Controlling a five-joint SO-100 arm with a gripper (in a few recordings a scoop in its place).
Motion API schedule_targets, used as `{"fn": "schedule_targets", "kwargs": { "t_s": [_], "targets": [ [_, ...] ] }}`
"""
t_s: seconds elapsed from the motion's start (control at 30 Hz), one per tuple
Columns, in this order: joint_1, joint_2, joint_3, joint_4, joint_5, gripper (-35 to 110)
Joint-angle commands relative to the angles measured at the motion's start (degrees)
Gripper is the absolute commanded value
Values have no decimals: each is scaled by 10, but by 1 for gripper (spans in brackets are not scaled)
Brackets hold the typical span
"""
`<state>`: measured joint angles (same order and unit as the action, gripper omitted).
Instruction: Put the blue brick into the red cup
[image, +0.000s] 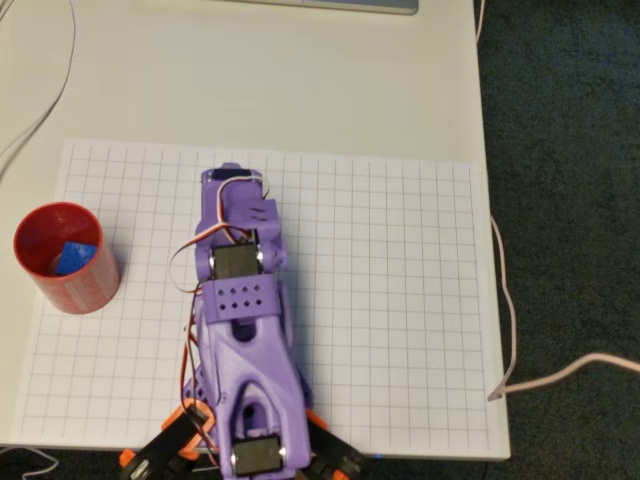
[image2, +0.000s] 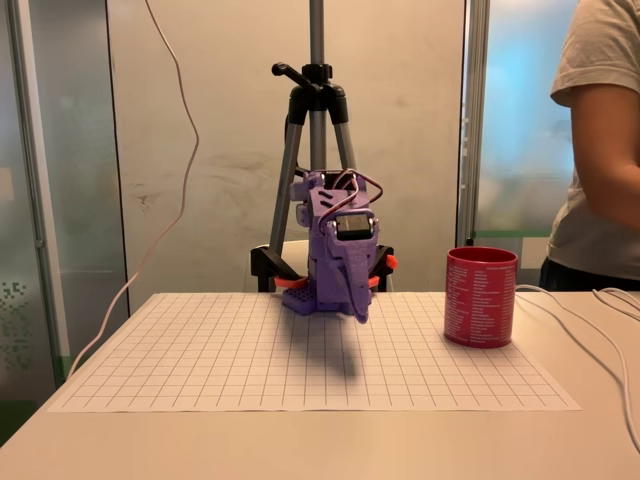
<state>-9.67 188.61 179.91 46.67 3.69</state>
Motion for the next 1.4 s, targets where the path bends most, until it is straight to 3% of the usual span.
{"fn": "schedule_targets", "kwargs": {
  "t_s": [0.0, 1.37],
  "targets": [
    [6, 6, -9, 15, 17, 0],
    [12, 6, -8, 11, 29, 0]
  ]
}}
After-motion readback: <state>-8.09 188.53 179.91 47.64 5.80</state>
